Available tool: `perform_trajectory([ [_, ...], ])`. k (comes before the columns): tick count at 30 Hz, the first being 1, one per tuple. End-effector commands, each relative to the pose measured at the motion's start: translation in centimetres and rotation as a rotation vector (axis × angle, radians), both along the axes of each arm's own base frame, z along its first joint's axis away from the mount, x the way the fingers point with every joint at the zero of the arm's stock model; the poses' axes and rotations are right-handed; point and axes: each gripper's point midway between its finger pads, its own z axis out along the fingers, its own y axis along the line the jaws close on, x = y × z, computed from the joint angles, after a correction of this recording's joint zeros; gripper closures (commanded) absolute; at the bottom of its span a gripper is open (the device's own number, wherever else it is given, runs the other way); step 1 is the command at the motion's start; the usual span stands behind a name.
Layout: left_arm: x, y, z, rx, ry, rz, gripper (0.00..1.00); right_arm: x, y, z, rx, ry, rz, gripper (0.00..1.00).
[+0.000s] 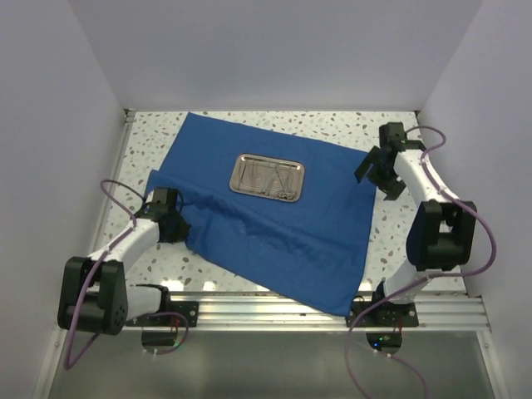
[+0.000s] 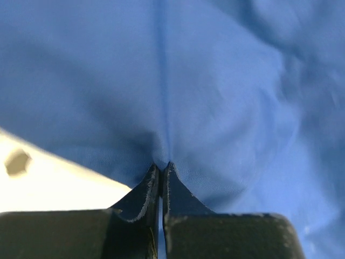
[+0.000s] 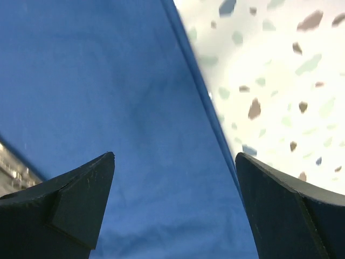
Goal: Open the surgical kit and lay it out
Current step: Smooth out the surgical kit at the center of the board.
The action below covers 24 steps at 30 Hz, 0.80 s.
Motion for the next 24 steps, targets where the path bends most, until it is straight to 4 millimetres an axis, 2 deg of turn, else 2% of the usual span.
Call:
perform_trajectory([
  [1,-6.2,-3.2,-1.3,-0.156,0.194,-0.076,1.00,3.4,-2.4,-1.4,-0.075,-0.006,-0.037,0.02],
  [3,-6.7,-3.4,-0.7,-0.169,0.211,-0.085,1.00,4.3,-2.8,-2.8,-0.086,0.019,-0.053,0.01],
  [4,-6.8,-3.4,-0.6,-0.164,0.216,-0.088,1.00,4.9,-3.2,-2.9,-0.104,0.020,-0.062,0.02],
  [5,-6.8,-3.4,-0.3,-0.164,0.224,-0.088,1.00,5.0,-3.2,-4.8,-0.102,0.066,-0.072,0.02],
  [6,-6.9,-3.5,-0.3,-0.170,0.234,-0.084,1.00,5.6,-3.4,-5.0,-0.104,0.065,-0.079,0.02],
  [9,-6.7,-4.5,0.1,-0.227,0.230,-0.086,1.00,6.5,-3.9,-7.6,-0.101,0.105,-0.096,0.09],
  [11,-6.6,-4.6,0.4,-0.235,0.231,-0.084,1.00,7.0,-4.1,-8.8,-0.084,0.122,-0.094,0.26],
  [12,-6.6,-4.6,0.6,-0.232,0.232,-0.081,1.00,7.1,-4.3,-10.1,-0.069,0.148,-0.094,0.38],
  [13,-6.7,-4.5,0.7,-0.226,0.234,-0.080,1.00,7.3,-4.2,-10.7,-0.055,0.157,-0.091,0.59],
  [15,-6.9,-4.3,1.0,-0.218,0.239,-0.072,1.00,7.7,-3.7,-12.3,-0.011,0.180,-0.077,0.73],
  [16,-6.9,-4.3,1.2,-0.220,0.232,-0.069,1.00,7.6,-3.7,-12.8,-0.005,0.194,-0.077,0.91],
  [17,-7.0,-4.2,1.2,-0.219,0.234,-0.062,1.00,8.0,-3.3,-13.1,0.014,0.190,-0.070,0.99],
  [19,-6.9,-4.2,1.5,-0.220,0.225,-0.054,1.00,8.7,-3.0,-13.8,0.030,0.186,-0.071,1.00],
  [21,-6.8,-4.1,1.7,-0.211,0.230,-0.050,1.00,10.9,-3.1,-13.2,0.038,0.134,-0.073,1.00],
  [23,-6.1,-4.0,2.2,-0.200,0.218,-0.054,1.00,11.8,-3.5,-14.0,0.036,0.145,-0.085,1.00],
  [24,-5.8,-4.0,2.2,-0.198,0.227,-0.056,1.00,13.8,-3.9,-12.8,0.041,0.098,-0.090,1.00],
])
